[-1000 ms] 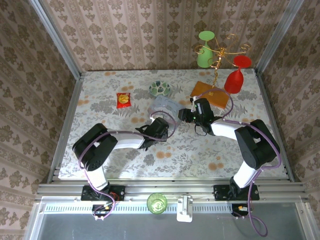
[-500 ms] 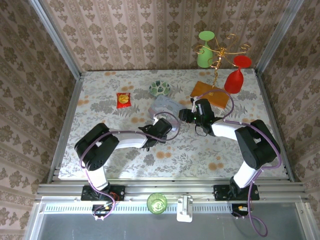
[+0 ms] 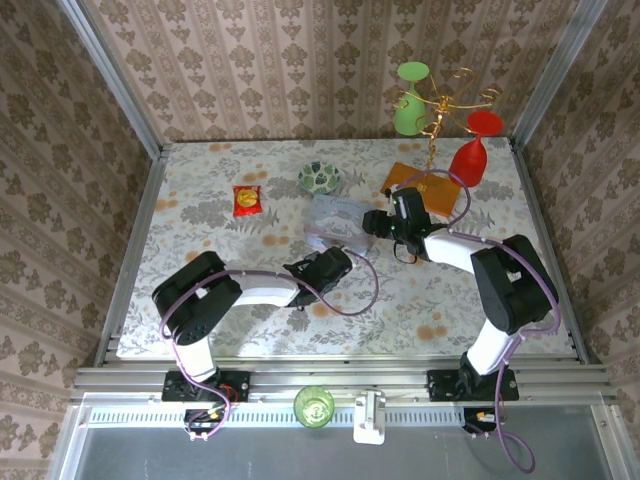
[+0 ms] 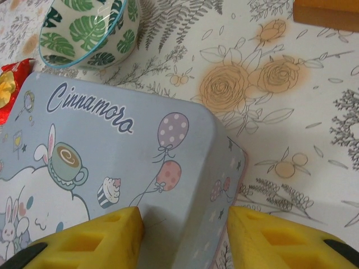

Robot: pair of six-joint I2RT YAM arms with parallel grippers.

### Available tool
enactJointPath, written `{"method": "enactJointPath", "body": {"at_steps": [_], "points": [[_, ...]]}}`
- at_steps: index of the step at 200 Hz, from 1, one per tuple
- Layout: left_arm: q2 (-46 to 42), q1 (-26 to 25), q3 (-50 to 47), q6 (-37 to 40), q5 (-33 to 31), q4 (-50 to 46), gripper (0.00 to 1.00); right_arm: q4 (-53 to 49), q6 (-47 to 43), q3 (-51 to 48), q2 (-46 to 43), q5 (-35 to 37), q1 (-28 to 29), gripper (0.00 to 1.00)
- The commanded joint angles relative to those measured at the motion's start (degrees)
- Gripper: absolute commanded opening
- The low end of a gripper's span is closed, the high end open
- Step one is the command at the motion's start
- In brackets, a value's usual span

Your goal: Unlock the padlock with the key

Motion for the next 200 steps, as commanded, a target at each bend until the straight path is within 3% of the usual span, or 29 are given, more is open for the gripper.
{"method": "enactJointPath", "body": {"at_steps": [1, 86, 115, 141, 167, 188, 200], "points": [[-0.48, -1.59, 1.58, 10.13, -1.35, 11.92, 0.0, -8.51, -2.18, -0.99, 3.54, -3.8, 1.27, 0.46], [6.44, -3.81, 9.28, 20.7, 0.65, 20.88, 0.0, -6.32, -2.27, -1.79, 5.04, -7.03, 2.17, 0.46], [6.75, -4.99, 10.79, 20.0, -1.48, 19.9, 0.0, -6.44, -1.36, -2.42, 4.56, -6.11, 2.1, 0.46], [-2.65, -5.22, 7.7, 7.74, 3.46, 9.96, 0.0, -7.88, -0.75, -3.15, 1.35, -2.93, 1.24, 0.47], [-13.33, -6.68, 2.69, -9.45, 15.02, -0.06, 0.0, -9.51, -1.04, -2.9, -3.7, -1.47, 0.62, 0.5], [-15.71, -10.27, 0.77, -19.96, 13.08, -6.53, 0.0, -12.0, -1.97, -0.87, -5.81, -1.25, 0.4, 0.51], [-16.19, -10.54, -1.02, -27.51, 15.23, -8.27, 0.0, -13.3, -2.43, -0.11, -6.54, -0.86, 0.44, 0.51]]}}
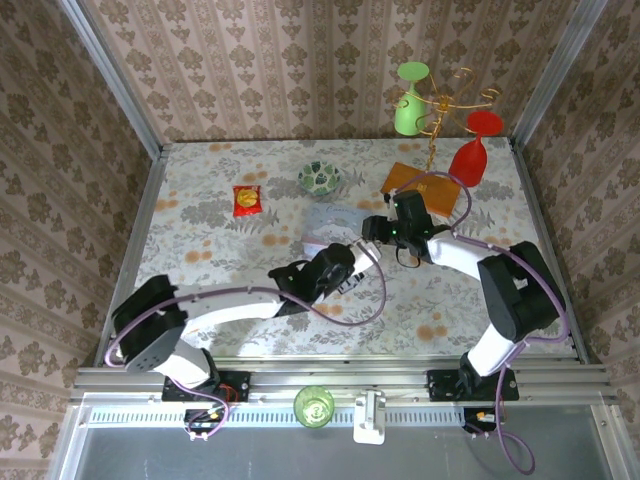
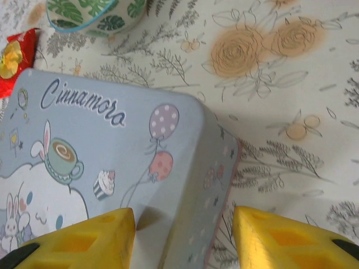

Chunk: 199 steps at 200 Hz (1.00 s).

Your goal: Unlock the padlock with the key

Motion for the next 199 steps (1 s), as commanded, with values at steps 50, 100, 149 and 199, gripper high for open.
{"method": "enactJointPath", "body": {"at_steps": [50, 100, 149, 199], "points": [[0.71, -1.45, -10.15, -52.56, 15.52, -6.59, 0.0, -11.22, -3.18, 1.34, -7.64, 5.18, -0.26, 0.55], [3.45, 1.79, -15.5, -65.95, 17.9, -3.74, 0.0, -12.4, -2.34, -1.2, -12.74, 4.78, -0.27, 0.55], [6.86, 3.2, -19.07, -70.13, 20.72, 3.3, 0.21, -13.01, -2.46, -5.9, -18.87, 5.79, -0.31, 0.55], [0.87, 1.13, -18.43, -71.24, 9.87, -6.53, 0.57, -14.43, -2.37, -7.39, -22.87, 6.05, -0.34, 0.55]]}}
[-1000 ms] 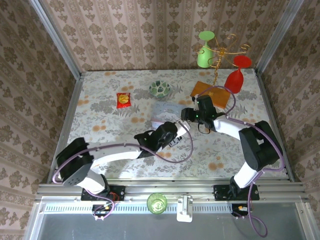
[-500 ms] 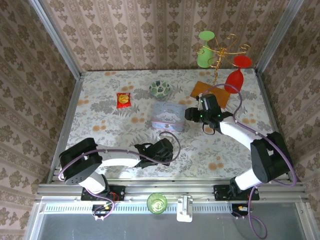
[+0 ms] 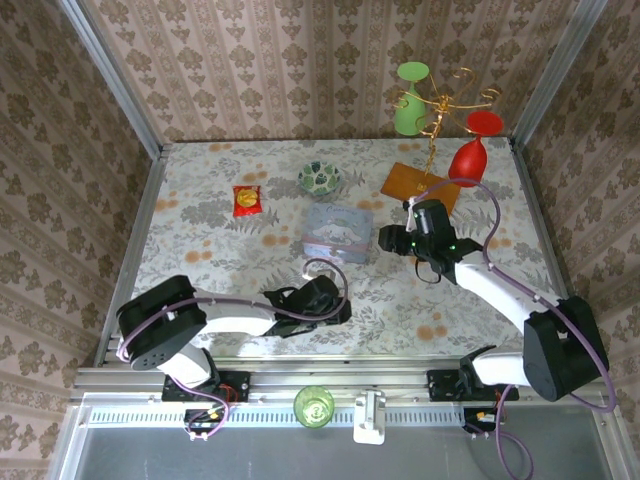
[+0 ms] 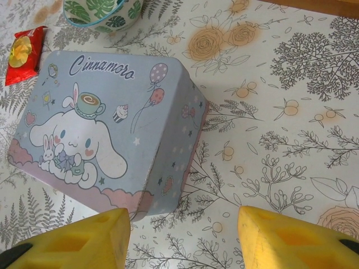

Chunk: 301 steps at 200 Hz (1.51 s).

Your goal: Unlock the padlock with the key

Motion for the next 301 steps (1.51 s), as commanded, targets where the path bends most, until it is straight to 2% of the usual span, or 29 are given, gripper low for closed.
{"method": "enactJointPath", "body": {"at_steps": [1, 23, 37, 46, 49, 52, 54, 58, 65, 71, 84, 94, 109, 128, 138, 147, 166, 192, 199, 220, 235, 255, 272, 281, 301], "points": [[-2.16, 0.18, -1.64, -1.44, -7.73, -9.29, 0.57, -2.02, -0.4, -0.61, -2.59, 1.44, -0.22, 0.55], [-9.68, 0.21, -3.4, -1.5, -12.22, -14.22, 0.58, -3.14, -0.94, -0.25, -4.17, 1.61, -0.22, 0.55], [-16.14, 0.51, -2.64, 0.91, -16.12, -21.66, 0.63, -3.99, -1.84, -0.06, -5.59, 2.14, -0.4, 0.55], [-21.21, 0.8, -1.26, 3.86, -20.09, -28.0, 0.75, -5.5, -2.79, 0.32, -7.33, 3.07, -0.5, 0.55], [-23.47, 0.87, -0.77, 5.36, -21.85, -29.99, 0.83, -5.99, -3.42, 0.37, -7.98, 3.48, -0.55, 0.56], [-25.44, 0.99, -0.31, 7.36, -23.47, -31.46, 0.96, -6.44, -4.1, 0.37, -8.44, 3.98, -0.54, 0.56], [-26.74, 1.11, -0.04, 9.0, -24.59, -32.3, 0.99, -6.7, -4.5, 0.35, -9.07, 4.32, -0.56, 0.57], [-29.27, 1.29, 0.41, 12.51, -27.03, -33.58, 1.0, -7.31, -5.42, 0.3, -9.88, 5.5, -0.45, 0.63], [-33.56, 1.76, 0.88, 17.27, -32.52, -36.14, 1.0, -7.62, -7.14, -0.36, -11.8, 7.64, -0.48, 0.97], [-36.55, 2.5, 0.5, 21.35, -37.02, -36.67, 1.0, -7.0, -9.29, -1.56, -13.33, 9.43, -0.5, 1.0], [-42.63, 7.9, -1.65, 32.83, -40.28, -33.07, 1.0, -5.34, -12.58, -4.34, -16.11, 14.01, -0.65, 1.0], [-45.81, 13.85, -3.67, 41.2, -39.04, -28.21, 1.0, -4.21, -14.32, -6.31, -17.96, 17.28, -0.75, 1.0], [-47.83, 23.59, -6.98, 49.67, -35.77, -20.74, 1.0, 0.16, -17.43, -10.48, -20.18, 23.68, -0.85, 1.0], [-45.41, 34.21, -10.56, 56.11, -33.6, -12.59, 1.0, 8.14, -22.43, -17.31, -22.55, 27.66, -2.38, 1.0], [-42.7, 38.21, -11.84, 58.39, -33.74, -8.02, 1.0, 12.57, -23.56, -21.07, -23.69, 27.1, -4.16, 1.0], [-40.03, 42.21, -10.6, 58.14, -31.84, -8.67, 1.0, 15.6, -23.16, -23.33, -24.16, 25.49, -6.6, 1.0], [-34.28, 45.22, -14.2, 63.63, -30.15, 4.97, 1.0, 20.73, -22.14, -26.6, -23.41, 21.9, -10.84, 1.0], [-22.56, 52.73, -15.87, 64.92, -23.94, 17.23, 1.0, 29.94, -23.18, -30.21, -21.09, 21.4, -13.41, 1.0], [-21.35, 53.39, -14.49, 64.59, -22.68, 14.97, 1.0, 30.02, -22.81, -29.59, -20.1, 21.2, -14.16, 1.0], [-16.95, 56.47, -15.44, 65.57, -17.56, 26.08, 1.0, 35.64, -22.05, -29.77, -16.44, 20.44, -16.07, 1.0], [-13.87, 59.88, -14.0, 63.41, -12.56, 28.32, 1.0, 41.9, -21.7, -30.22, -13.15, 20.43, -17.36, 1.0], [-7.37, 62.09, -13.79, 63.88, -8.2, 39.45, 1.0, 46.29, -20.36, -28.52, -7.64, 18.66, -19.86, 1.0], [-0.17, 63.67, -10.95, 64.52, -2.75, 40.87, 1.0, 52.0, -18.4, -27.9, -3.03, 16.65, -21.3, 1.0], [-1.52, 63.93, -10.96, 63.19, -3.08, 38.57, 1.0, 54.88, -17.79, -27.46, -0.55, 15.15, -21.67, 1.0], [-0.28, 63.95, -12.61, 62.83, -4.75, 42.73, 1.0, 57.83, -20.52, -24.86, 6.56, 9.65, -21.68, 1.0]]}}
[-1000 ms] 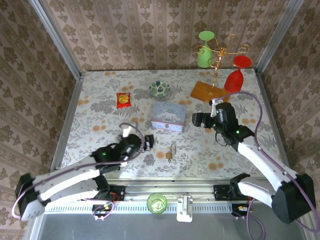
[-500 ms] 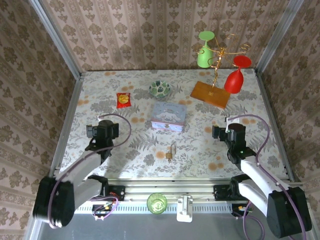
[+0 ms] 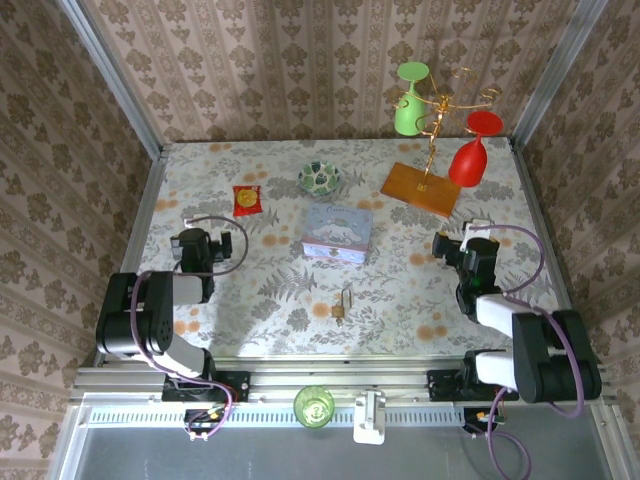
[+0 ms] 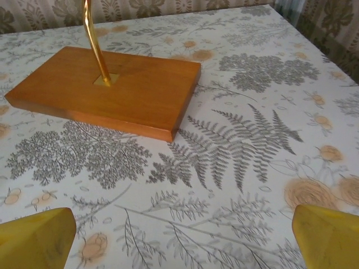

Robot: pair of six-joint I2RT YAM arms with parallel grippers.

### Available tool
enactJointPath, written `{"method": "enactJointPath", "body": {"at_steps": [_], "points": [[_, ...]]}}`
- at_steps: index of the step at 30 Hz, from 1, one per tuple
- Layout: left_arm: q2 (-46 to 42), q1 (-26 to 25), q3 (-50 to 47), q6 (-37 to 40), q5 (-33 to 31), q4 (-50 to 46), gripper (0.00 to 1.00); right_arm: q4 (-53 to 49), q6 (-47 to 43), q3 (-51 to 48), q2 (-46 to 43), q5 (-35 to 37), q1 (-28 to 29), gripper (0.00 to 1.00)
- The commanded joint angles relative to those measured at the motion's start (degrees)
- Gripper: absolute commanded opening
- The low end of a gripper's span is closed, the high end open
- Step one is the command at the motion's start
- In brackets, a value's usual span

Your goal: Unlock the padlock with the key

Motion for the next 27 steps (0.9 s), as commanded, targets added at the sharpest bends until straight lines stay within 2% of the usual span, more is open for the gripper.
{"method": "enactJointPath", "body": {"at_steps": [1, 2, 4, 5, 9, 22, 27], "points": [[0.88, 0.51, -0.51, -0.36, 3.64, 8.89, 1.0, 9.78, -0.91, 3.71, 6.49, -6.65, -0.26, 1.0], [2.32, 0.4, -1.06, 0.98, 4.84, 12.06, 1.0, 10.77, -1.14, 4.08, 8.47, -7.38, -0.26, 1.0], [1.33, 0.09, -0.26, 0.67, 6.07, 8.23, 1.0, 14.03, -1.27, 4.38, 12.74, -7.94, -0.26, 1.0], [2.1, 0.36, -0.59, 1.33, 6.55, 10.72, 1.0, 14.38, -1.23, 4.74, 13.29, -8.11, -0.26, 1.0], [1.69, 1.33, 0.09, 1.11, 10.85, 8.25, 1.0, 7.29, -2.61, 7.79, 12.79, -9.41, 0.25, 1.0], [1.85, 0.37, -0.37, 2.85, 11.09, 9.57, 1.0, 7.58, -3.01, 7.64, 12.78, -8.55, 0.88, 1.0], [1.81, 1.88, 0.01, 1.7, 13.14, 8.8, 1.0, 7.57, -2.97, 7.63, 12.72, -8.55, 0.88, 1.0]]}}
